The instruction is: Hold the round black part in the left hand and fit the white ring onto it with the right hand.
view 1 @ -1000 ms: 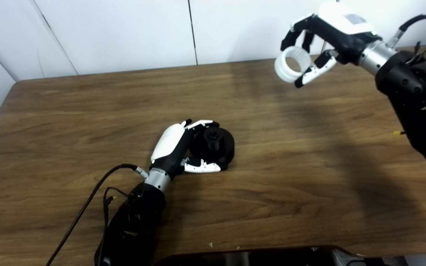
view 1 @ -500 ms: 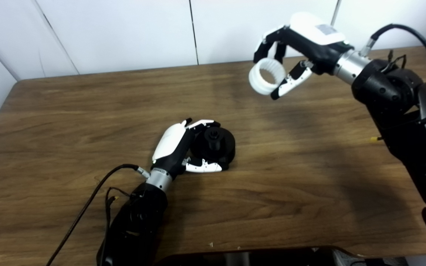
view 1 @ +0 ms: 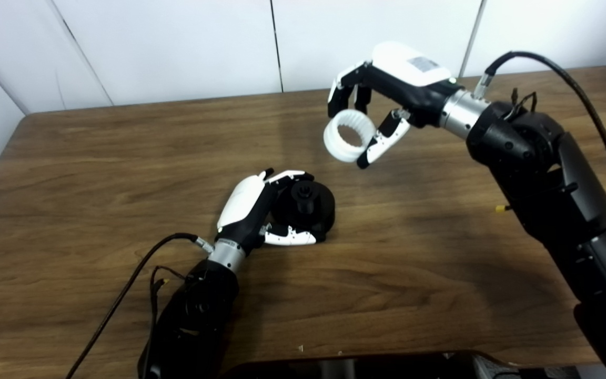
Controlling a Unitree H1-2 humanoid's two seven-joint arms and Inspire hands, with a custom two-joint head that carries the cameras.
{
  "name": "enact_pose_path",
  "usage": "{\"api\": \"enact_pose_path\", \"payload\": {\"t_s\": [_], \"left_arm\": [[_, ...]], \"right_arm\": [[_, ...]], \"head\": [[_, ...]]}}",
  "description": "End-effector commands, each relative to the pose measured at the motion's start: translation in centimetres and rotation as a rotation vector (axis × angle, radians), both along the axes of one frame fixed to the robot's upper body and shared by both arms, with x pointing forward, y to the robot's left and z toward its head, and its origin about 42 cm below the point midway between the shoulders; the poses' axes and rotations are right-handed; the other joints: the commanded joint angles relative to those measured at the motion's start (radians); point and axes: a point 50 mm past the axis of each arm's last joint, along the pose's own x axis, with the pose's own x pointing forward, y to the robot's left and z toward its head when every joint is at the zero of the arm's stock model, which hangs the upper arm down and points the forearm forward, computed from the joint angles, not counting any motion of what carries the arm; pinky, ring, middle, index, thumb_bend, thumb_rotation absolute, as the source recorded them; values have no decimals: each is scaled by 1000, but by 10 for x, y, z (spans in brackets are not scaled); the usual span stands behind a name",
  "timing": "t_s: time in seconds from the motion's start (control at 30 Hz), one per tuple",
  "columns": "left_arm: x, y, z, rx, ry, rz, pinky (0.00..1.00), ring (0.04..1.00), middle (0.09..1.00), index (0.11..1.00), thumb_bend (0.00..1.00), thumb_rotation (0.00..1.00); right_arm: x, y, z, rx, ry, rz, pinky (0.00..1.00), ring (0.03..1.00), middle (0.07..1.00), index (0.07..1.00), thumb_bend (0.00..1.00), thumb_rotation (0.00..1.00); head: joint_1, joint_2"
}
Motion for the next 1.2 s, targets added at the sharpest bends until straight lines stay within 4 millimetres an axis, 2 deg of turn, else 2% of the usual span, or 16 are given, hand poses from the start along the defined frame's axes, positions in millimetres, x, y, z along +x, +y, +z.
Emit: {"api": "enact_pose_path", "payload": {"t_s": [0.0, 0.2, 0.37, 0.53, 0.7, 1.07, 1.17], "left_arm": [[8, -4, 12, -3, -33, -12, 984, 800, 751, 765, 963, 279], [8, -4, 11, -3, -29, -13, 992, 802, 750, 768, 962, 284], [8, -5, 12, -4, -24, -14, 1000, 809, 754, 770, 962, 300], [7, -6, 12, -6, -22, -11, 1000, 809, 757, 771, 965, 303], [7, -7, 11, -2, -20, -11, 1000, 810, 755, 772, 960, 286], [6, -7, 10, 0, -20, -10, 989, 808, 761, 765, 963, 272], [6, -8, 11, 8, -25, -8, 970, 805, 769, 774, 971, 293]], "right_arm": [[-4, 8, 17, 20, -80, 18, 812, 532, 466, 519, 524, 1], [-8, 20, 7, 22, -56, 29, 855, 587, 464, 520, 527, 1], [-10, 28, -4, 31, -32, 50, 834, 490, 463, 518, 528, 0], [-13, 35, -16, 31, -11, 55, 840, 521, 463, 517, 528, 0], [-15, 41, -25, 28, 13, 58, 899, 589, 461, 522, 527, 1], [-17, 61, -42, 24, 44, 92, 836, 560, 468, 514, 528, 1], [-16, 66, -45, 24, 51, 96, 783, 524, 464, 516, 527, 2]], "head": [[2, 2], [6, 4], [10, 5], [18, 6], [21, 7], [26, 11], [28, 11]]}}
